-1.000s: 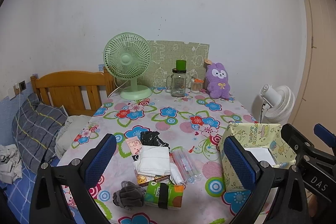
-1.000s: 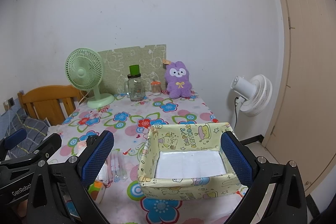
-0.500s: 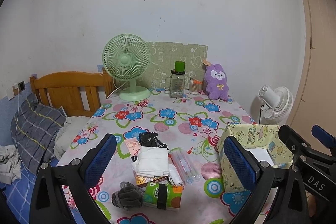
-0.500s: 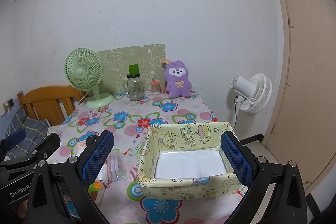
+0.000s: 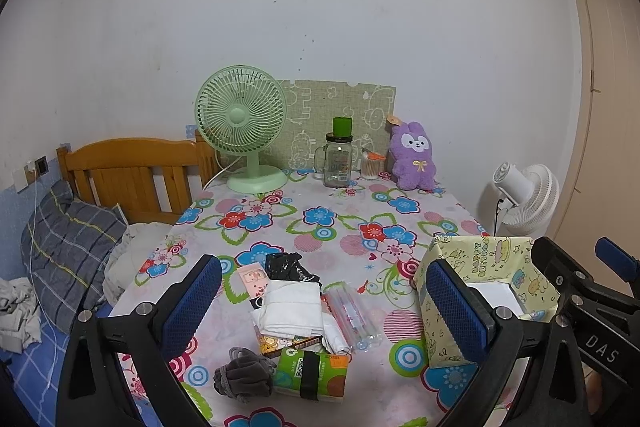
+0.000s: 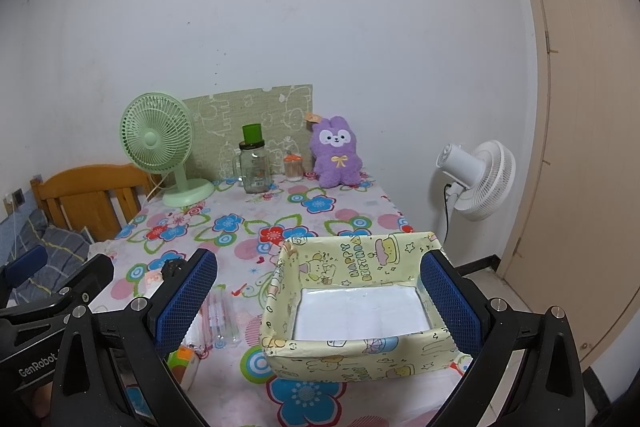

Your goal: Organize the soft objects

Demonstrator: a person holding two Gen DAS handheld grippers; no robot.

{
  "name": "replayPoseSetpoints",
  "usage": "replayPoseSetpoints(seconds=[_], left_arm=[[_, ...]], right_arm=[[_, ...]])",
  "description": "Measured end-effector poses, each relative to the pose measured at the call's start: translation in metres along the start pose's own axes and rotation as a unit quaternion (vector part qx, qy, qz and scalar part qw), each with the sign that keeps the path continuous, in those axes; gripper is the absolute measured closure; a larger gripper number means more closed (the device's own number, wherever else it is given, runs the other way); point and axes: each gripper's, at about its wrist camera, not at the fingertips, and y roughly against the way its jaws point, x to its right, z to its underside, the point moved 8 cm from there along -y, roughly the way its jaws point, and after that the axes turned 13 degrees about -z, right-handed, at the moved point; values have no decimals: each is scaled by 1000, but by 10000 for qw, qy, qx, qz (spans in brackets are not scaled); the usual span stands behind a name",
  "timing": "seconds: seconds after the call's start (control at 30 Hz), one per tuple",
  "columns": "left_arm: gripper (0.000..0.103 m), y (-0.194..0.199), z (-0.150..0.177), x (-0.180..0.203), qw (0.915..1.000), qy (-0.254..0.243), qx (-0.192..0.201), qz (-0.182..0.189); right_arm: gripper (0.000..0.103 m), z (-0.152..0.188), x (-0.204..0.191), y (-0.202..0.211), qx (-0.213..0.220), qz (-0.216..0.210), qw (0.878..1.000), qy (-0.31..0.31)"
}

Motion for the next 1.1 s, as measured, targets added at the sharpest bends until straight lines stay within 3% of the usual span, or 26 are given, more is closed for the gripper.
replayPoseSetpoints(seconds=[1.1], left_arm=[[0,-16,-1,-11,9999,-58,-83,-67]], right_arm=[[0,-7,-12,-11,-11,-60,10000,61]])
